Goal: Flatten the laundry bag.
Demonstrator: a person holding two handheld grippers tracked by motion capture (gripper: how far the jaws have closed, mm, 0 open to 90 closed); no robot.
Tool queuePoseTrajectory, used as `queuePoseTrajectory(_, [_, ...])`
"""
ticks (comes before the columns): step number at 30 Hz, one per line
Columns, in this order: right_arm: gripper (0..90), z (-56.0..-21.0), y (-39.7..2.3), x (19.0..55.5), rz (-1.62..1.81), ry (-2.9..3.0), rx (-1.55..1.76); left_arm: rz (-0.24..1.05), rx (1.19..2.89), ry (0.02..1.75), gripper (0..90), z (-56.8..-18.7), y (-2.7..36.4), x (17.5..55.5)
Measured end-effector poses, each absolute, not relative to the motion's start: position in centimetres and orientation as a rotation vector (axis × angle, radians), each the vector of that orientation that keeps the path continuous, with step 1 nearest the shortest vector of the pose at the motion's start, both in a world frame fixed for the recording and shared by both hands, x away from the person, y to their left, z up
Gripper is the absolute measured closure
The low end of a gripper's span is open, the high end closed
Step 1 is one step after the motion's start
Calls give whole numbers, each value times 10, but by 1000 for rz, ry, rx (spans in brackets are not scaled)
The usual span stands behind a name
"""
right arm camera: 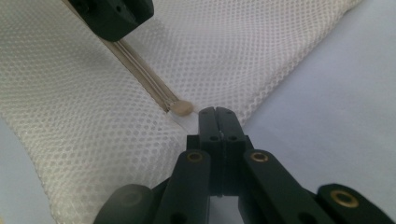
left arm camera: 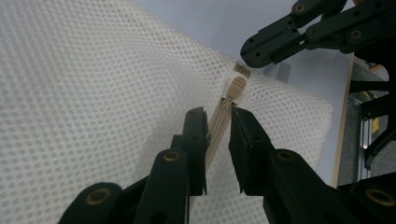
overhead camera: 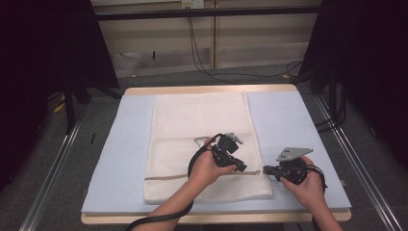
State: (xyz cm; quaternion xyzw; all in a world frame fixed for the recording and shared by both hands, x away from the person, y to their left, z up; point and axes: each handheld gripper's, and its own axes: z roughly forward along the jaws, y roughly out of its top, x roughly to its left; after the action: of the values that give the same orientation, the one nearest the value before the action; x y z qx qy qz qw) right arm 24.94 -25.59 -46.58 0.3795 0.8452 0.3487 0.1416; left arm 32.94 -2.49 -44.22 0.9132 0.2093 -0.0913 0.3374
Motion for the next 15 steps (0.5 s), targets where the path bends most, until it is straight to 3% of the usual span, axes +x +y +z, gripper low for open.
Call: queuePoseTrajectory(15, [900,-468,-262,249,994,2432,1141,-313,2360,630,663,-453,-49,327])
